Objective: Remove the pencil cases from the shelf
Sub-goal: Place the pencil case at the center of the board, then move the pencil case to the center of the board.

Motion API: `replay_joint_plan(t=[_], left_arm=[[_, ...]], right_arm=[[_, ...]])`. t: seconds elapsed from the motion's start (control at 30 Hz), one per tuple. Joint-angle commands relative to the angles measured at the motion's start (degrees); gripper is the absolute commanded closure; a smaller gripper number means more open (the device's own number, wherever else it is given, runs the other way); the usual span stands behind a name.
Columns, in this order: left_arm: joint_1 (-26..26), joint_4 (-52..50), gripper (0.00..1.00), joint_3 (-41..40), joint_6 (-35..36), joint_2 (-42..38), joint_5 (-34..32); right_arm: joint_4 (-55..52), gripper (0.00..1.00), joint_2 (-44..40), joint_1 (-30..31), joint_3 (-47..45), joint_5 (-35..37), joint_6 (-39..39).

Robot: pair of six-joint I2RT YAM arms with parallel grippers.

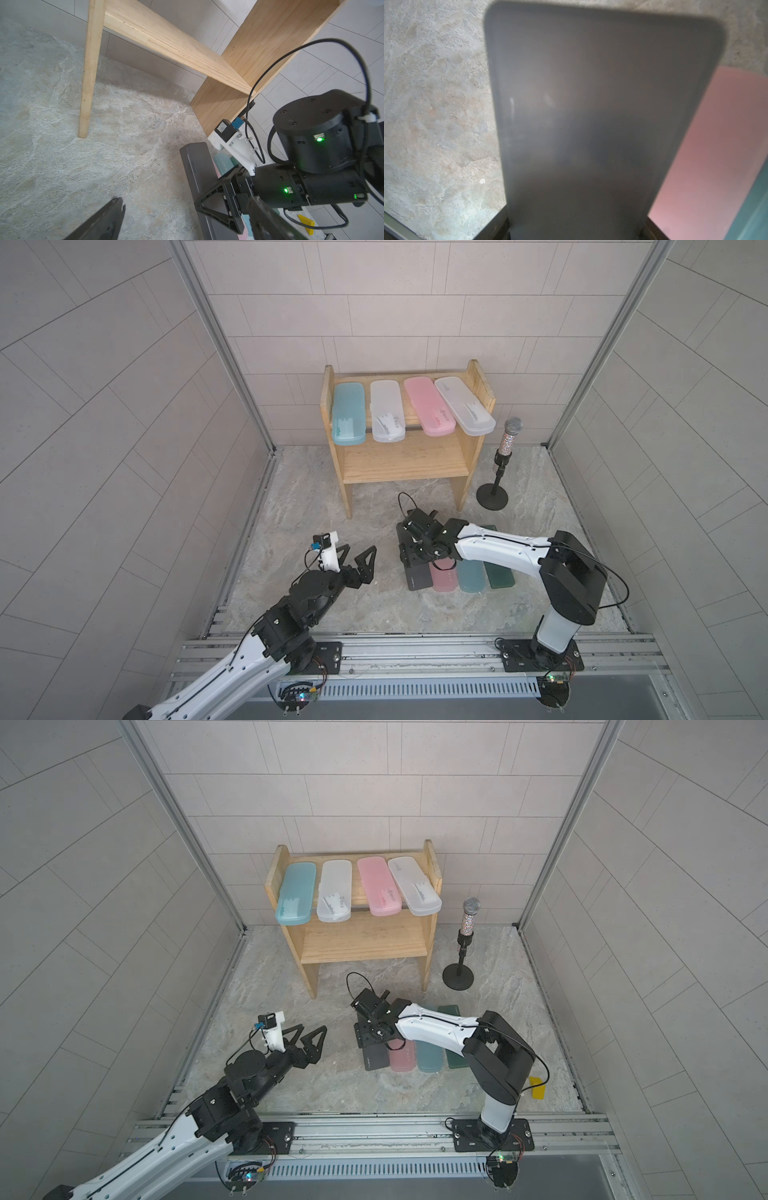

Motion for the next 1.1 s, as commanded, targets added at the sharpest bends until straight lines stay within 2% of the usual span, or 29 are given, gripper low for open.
replay_joint_plan(t=[0.0, 0.43, 1.07], left_arm=[[-0.17, -0.99, 0.00, 0.72, 1.07, -0.38, -0.70], [-0.19, -2.42, 0.00, 0.09, 1.06, -1.73, -0.63], [-0.19, -2.63, 0.00, -0.07, 0.48, -2.03, -0.20]], right_arm=[[0.73, 0.36, 1.49, 0.34, 1.53, 1.32, 1.75], [0.58, 0.33, 5.11, -0.05, 0.99, 4.41, 3.30], [0.92, 0.31, 4.25, -2.22, -3.01, 5.51, 2.94]])
